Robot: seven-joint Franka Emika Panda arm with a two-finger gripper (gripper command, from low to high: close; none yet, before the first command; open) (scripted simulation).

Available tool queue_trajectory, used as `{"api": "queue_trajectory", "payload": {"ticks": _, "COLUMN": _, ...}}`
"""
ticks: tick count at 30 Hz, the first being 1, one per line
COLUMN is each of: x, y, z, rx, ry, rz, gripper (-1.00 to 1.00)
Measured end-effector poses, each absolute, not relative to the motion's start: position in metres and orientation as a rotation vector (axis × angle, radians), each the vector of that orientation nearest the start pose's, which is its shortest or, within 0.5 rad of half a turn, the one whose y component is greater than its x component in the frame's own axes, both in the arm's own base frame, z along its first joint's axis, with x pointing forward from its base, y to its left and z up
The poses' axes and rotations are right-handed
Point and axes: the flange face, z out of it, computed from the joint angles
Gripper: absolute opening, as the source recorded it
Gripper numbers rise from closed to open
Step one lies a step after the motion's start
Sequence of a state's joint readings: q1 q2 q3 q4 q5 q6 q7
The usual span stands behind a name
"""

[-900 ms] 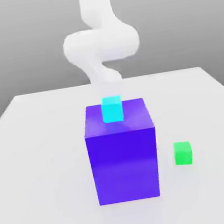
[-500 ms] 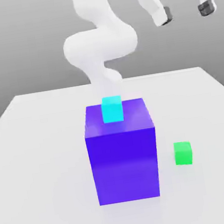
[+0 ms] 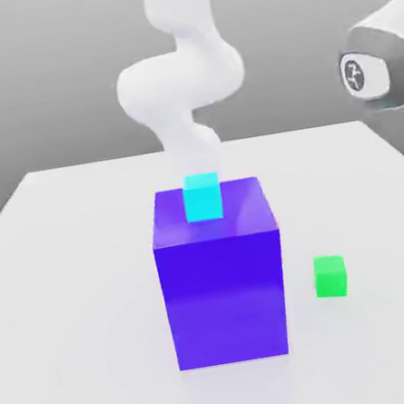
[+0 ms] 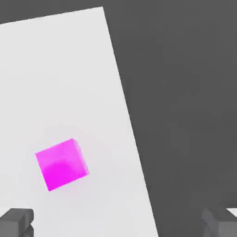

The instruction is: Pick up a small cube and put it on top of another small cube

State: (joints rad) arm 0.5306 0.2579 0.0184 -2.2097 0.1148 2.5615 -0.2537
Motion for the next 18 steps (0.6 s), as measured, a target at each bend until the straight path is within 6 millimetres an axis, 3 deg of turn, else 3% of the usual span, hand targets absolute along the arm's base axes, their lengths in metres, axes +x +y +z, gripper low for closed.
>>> {"api": "queue_trajectory", "payload": {"ticks": 4, "x": 0.458, "y": 0.319, "z": 0.207, "rx": -2.807, "ry": -1.374, "rz": -0.024, "gripper": 0.0}}
{"api": "queue_trajectory", "payload": {"ticks": 8, "x": 0.453, "y": 0.325, "z": 0.145, "rx": -2.788, "ry": -1.446, "rz": -0.003, "gripper": 0.0}}
{"api": "queue_trajectory", "payload": {"ticks": 9, "x": 0.452, "y": 0.325, "z": 0.134, "rx": -2.788, "ry": -1.448, "rz": -0.001, "gripper": -1.0}}
{"api": "queue_trajectory", "payload": {"ticks": 15, "x": 0.452, "y": 0.325, "z": 0.128, "rx": -2.788, "ry": -1.449, "rz": 0.003, "gripper": -1.0}}
{"api": "queue_trajectory", "payload": {"ticks": 18, "x": 0.452, "y": 0.326, "z": 0.156, "rx": -2.787, "ry": -1.452, "rz": 0.001, "gripper": -1.0}}
